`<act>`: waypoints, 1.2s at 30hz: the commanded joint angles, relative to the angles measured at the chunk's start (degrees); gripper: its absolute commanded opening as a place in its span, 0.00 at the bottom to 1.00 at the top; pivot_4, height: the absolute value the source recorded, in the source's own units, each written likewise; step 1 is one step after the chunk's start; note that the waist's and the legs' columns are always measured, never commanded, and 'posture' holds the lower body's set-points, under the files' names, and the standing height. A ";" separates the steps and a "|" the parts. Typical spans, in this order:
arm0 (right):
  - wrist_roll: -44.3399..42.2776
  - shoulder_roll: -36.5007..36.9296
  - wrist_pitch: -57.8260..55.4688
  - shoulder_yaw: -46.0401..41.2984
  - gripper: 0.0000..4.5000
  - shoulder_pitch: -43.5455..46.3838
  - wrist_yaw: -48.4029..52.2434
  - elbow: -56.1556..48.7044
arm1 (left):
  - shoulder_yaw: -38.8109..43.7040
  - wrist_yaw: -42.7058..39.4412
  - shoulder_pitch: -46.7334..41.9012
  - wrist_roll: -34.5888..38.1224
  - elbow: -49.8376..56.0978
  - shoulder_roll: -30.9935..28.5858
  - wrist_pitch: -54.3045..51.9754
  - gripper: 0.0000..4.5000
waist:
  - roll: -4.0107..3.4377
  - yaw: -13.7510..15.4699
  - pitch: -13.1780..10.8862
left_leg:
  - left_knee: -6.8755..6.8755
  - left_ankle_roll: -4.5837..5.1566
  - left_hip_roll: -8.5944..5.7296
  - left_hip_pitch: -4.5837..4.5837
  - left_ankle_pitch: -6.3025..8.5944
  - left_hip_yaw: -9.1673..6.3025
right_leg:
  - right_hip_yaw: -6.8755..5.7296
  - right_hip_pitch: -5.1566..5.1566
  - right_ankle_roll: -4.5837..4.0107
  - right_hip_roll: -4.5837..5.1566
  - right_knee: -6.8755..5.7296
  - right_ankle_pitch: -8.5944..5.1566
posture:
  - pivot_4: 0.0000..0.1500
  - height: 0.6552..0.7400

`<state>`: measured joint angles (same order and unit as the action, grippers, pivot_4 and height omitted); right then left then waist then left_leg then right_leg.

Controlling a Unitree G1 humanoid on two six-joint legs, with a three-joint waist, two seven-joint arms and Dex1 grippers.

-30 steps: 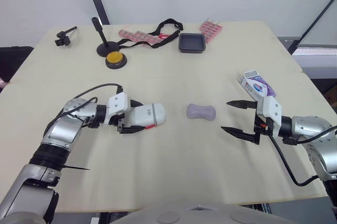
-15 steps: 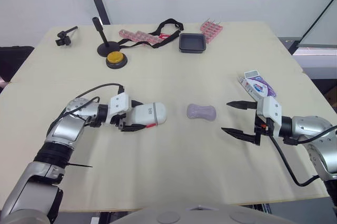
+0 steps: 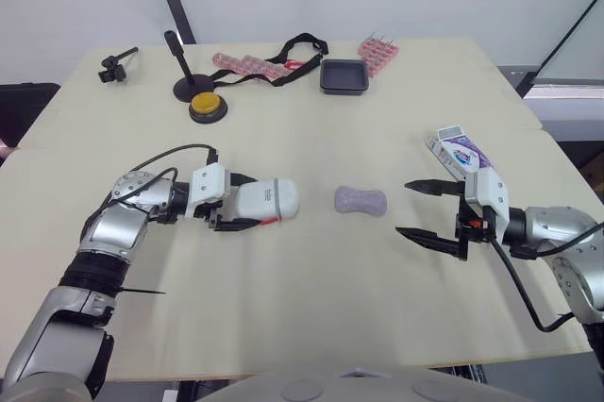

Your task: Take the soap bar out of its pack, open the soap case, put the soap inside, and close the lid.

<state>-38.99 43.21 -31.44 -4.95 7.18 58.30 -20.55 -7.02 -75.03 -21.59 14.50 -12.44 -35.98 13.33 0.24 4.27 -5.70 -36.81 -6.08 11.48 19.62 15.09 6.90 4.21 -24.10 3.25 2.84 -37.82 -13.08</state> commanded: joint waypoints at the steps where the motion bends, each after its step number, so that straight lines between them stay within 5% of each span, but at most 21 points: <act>1: -20.73 0.25 -24.70 -1.18 1.00 9.70 -14.74 -5.27 | 1.76 1.11 -0.46 2.40 7.03 2.22 8.03 0.77 | 0.02 0.17 0.01 | 0.02 -0.04 -0.01 -0.02 -0.02 -0.01 | -0.01 0.03 0.00 0.00 0.01 0.00 | 1.00 0.87; 8: -48.86 -5.13 -37.01 -2.11 1.00 18.54 -43.91 -0.17 | 0.28 5.51 1.43 -0.66 9.85 5.64 14.96 0.77 | 0.08 1.34 0.05 | 0.23 -0.31 0.06 -0.18 -0.17 -0.05 | -0.09 0.17 0.17 -0.13 0.04 0.09 | 1.00 0.87; 14: -62.93 -2.97 -35.33 2.31 1.00 18.11 -56.52 -0.84 | -0.42 8.92 0.62 -3.07 8.82 6.24 16.48 0.77 | 0.08 1.99 0.05 | 0.22 -0.34 0.06 -0.17 -0.18 -0.05 | -0.09 0.18 0.26 -0.12 0.07 0.14 | 1.00 0.87; 31: -67.67 -3.55 -30.52 8.19 1.00 19.48 -63.39 0.75 | -2.51 12.24 1.00 -3.22 10.50 5.72 14.52 0.77 | 0.11 1.77 0.04 | 0.22 -0.43 0.06 -0.10 -0.17 -0.05 | -0.11 0.17 0.37 -0.12 0.10 0.17 | 1.00 0.87; 36: -68.25 -3.49 -30.45 8.99 0.69 19.78 -63.52 1.48 | -2.68 12.57 1.47 -3.20 11.25 5.43 14.48 0.77 | 0.12 1.77 0.03 | 0.22 -0.44 0.06 -0.07 -0.17 -0.06 | -0.11 0.17 0.37 -0.12 0.13 0.17 | 1.00 0.87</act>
<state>-105.30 39.63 -63.10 4.23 25.53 -4.90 -18.88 -10.13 -63.28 -20.12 11.16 -3.46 -30.12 27.76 0.36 6.04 -5.67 -36.59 -6.52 11.54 19.55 14.92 6.85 4.09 -23.92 3.62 2.71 -37.69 -12.90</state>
